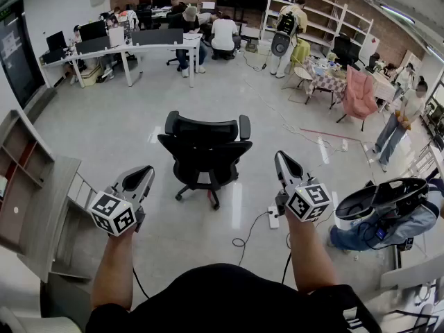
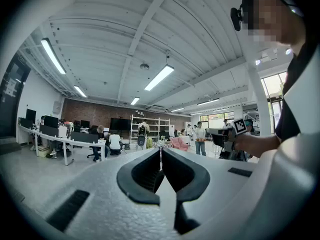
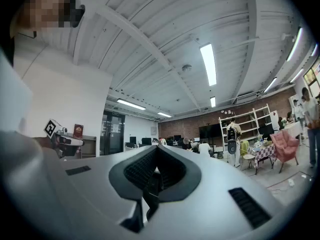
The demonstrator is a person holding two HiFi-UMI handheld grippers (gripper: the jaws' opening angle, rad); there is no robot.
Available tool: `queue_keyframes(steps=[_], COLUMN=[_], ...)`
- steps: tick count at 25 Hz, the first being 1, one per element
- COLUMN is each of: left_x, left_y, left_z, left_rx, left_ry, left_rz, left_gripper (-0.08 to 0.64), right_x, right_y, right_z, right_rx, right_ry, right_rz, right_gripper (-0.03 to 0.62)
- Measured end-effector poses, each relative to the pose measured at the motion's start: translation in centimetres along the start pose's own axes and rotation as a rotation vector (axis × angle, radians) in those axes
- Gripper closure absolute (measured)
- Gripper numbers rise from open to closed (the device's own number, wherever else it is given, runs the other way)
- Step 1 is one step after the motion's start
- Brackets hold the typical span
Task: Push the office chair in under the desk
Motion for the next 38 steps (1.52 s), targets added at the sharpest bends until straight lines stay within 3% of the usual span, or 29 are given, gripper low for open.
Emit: queue_keyframes(steps=[8, 24, 38], left_x=[-0.2, -0.9, -3.0], left_y=[-0.6, -2.6, -2.6], left_z=[-2.0, -5.9, -9.5], left_rx=[-0.006, 0.046, 0.065], left_ry=[-0.046, 0.000, 0.024], left_rz=[-0.004, -0.010, 0.030], left_gripper=[0.534, 0.534, 0.534], right_x=[-0.4, -1.4, -2.9], right_y=[-2.7, -8.5, -11.6], right_z=[-0.4, -2.4, -4.1], right_rx=[-0.031, 0.027, 0.040], right_ry=[-0.029, -0.087, -0.022], right_rz=[0.016, -0.078, -0.078], right_gripper=[0.584, 0.583, 0.583])
Point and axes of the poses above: the fingertips, and each gripper's own axes: z backward along the fingers, y to its left, x out of its top, the point moved 10 cm from there along z, backward along the fingers, and after that the axes turned 8 degrees about -y, right-handed, at the moved point
